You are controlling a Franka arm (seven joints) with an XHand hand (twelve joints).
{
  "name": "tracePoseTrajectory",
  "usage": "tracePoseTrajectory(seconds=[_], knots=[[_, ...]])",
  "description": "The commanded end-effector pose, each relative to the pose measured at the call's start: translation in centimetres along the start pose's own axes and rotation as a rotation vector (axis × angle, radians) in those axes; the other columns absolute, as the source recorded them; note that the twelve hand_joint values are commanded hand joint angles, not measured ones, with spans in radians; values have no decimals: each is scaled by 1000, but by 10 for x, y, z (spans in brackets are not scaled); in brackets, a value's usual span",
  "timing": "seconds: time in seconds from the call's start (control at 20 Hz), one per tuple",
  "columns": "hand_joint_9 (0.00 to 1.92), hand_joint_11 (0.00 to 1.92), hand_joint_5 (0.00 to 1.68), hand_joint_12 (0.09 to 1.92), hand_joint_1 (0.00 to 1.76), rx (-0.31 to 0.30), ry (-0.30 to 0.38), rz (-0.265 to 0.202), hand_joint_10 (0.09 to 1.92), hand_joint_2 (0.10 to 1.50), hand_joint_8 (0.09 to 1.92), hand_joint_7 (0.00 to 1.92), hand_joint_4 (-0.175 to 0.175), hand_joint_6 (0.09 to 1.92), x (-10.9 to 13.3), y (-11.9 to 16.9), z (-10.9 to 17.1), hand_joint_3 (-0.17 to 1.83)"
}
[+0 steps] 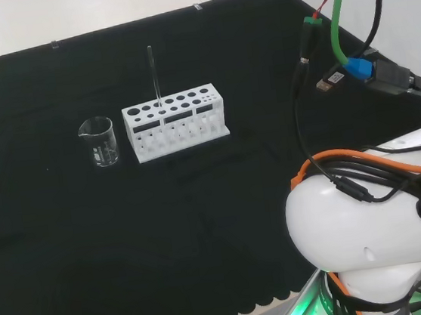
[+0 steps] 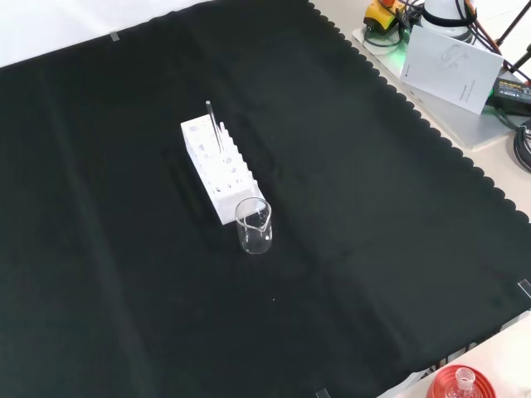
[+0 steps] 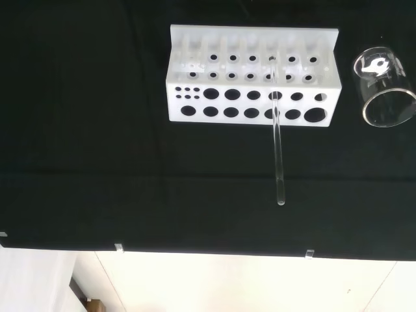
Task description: Take the glass rod from the white test tube rack.
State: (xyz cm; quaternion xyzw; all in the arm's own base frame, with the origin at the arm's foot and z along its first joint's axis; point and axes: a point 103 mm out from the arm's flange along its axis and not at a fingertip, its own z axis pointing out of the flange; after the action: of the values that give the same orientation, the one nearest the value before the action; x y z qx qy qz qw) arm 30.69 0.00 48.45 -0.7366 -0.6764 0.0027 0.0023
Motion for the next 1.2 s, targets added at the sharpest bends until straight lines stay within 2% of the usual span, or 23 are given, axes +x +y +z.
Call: tracePoseTrajectory(seconds=[0.05,0.2,0.45,1.2], knots=[[25,22,23,1450,651,-76,-60,107,956,567,387,11,-8,87,-22,-70,-57,513],[2,1,2,1431,602,-65,-75,113,934,641,278,0,4,87,-21,-75,-60,360],[0,0,0,1429,596,-74,-64,107,929,664,264,0,6,87,-22,-75,-57,323],[93,57,0,1467,589,-78,-12,101,958,701,470,0,-6,87,-27,-63,-42,264]])
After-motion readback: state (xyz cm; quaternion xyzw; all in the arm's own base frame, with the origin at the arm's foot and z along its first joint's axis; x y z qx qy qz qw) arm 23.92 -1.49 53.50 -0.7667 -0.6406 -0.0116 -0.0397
